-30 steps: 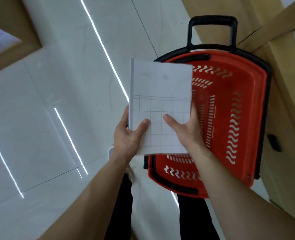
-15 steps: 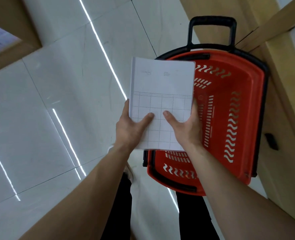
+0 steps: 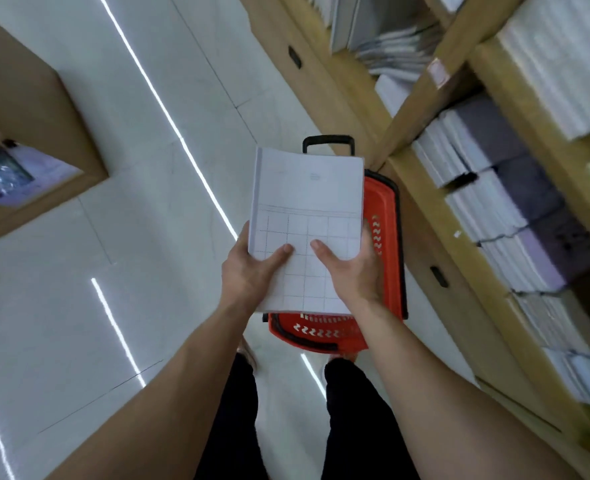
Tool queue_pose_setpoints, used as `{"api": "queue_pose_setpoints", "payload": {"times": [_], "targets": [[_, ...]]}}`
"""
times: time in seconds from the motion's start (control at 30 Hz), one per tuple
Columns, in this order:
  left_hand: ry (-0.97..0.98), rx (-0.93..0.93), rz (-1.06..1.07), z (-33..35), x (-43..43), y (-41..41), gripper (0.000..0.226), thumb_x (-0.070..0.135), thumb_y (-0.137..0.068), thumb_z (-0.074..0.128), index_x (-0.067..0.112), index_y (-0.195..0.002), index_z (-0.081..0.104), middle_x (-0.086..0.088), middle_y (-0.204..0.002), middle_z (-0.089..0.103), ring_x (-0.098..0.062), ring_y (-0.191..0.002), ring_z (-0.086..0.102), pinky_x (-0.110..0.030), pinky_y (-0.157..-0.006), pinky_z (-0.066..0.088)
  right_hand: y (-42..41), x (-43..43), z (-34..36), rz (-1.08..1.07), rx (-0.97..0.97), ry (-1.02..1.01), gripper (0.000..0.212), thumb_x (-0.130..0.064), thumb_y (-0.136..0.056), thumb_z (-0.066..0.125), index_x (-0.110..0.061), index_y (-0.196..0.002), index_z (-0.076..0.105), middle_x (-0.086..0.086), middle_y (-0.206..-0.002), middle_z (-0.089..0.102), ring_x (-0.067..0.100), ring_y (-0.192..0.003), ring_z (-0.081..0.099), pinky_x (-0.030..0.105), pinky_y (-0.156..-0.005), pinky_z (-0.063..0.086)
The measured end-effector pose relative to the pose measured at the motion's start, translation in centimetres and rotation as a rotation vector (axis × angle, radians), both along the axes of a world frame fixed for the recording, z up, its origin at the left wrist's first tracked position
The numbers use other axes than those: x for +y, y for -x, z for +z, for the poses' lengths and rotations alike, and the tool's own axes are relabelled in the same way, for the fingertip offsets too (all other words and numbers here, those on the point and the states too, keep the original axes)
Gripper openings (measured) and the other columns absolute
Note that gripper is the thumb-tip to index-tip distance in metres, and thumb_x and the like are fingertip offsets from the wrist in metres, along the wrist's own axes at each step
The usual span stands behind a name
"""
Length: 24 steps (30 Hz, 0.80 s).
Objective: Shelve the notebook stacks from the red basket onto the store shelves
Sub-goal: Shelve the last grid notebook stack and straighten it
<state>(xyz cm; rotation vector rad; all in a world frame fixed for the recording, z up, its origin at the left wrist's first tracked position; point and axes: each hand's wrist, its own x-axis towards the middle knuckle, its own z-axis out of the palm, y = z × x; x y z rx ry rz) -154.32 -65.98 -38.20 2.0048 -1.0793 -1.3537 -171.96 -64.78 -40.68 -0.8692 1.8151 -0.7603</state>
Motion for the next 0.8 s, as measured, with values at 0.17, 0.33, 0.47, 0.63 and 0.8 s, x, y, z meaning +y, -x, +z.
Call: {"api": "queue_pose_setpoints", "payload": {"times": [0.17,0.33,0.47,0.63,0.8], "targets": [[0.059,0.038,-0.102,10.3,1.4,3.6,0.064,0.05,-0.078,0.081,0.034,-0.135,0.055,0.013,-0.115,0.071,-0.009,-0.1,0.069,-0.023,-0.078,0.057,3.7,2.6,11.6,-0.069,0.033,0.06,0.077,-0.047,-0.077,0.085,-0.032,-0.142,0.047,-0.02,-0.124,0.063,0.001,-0.112,0.062,0.015,-0.089,0.049],[0.136,0.078,-0.285,17.1,2.0,6.3,0.059,0.05,-0.079,0.08,0.036,-0.131,0.056,0.022,-0.103,0.068,-0.001,-0.092,0.067,-0.012,-0.065,0.051,5.9,6.2,18.9,-0.244,0.088,0.147,0.077,-0.046,-0.077,0.085,-0.03,-0.142,0.047,-0.016,-0.125,0.064,0.002,-0.111,0.061,0.024,-0.096,0.05],[0.164,0.111,-0.482,19.7,1.9,8.3,0.059,0.053,-0.076,0.08,0.036,-0.129,0.06,0.015,-0.107,0.072,-0.01,-0.095,0.07,-0.032,-0.081,0.059,6.6,9.8,22.4,-0.451,0.13,0.199,0.073,-0.051,-0.075,0.085,-0.044,-0.136,0.045,-0.024,-0.119,0.065,-0.001,-0.11,0.063,0.025,-0.096,0.052],[0.158,0.154,-0.737,23.4,4.4,13.2,0.055,0.047,-0.078,0.082,0.022,-0.124,0.065,0.009,-0.102,0.072,-0.016,-0.094,0.07,-0.036,-0.086,0.058,8.5,16.4,25.5,-0.742,0.128,0.209,0.078,-0.066,-0.064,0.083,-0.047,-0.129,0.046,-0.031,-0.106,0.067,-0.001,-0.104,0.066,0.035,-0.096,0.056],[0.159,0.186,-0.923,24.5,10.7,19.3,0.063,0.052,-0.071,0.085,0.022,-0.124,0.066,0.006,-0.105,0.074,-0.018,-0.096,0.071,-0.037,-0.089,0.058,11.7,25.1,27.8,-0.927,0.161,0.208,0.089,-0.062,-0.069,0.084,-0.043,-0.143,0.039,-0.025,-0.12,0.062,0.003,-0.112,0.06,0.029,-0.097,0.052]]}}
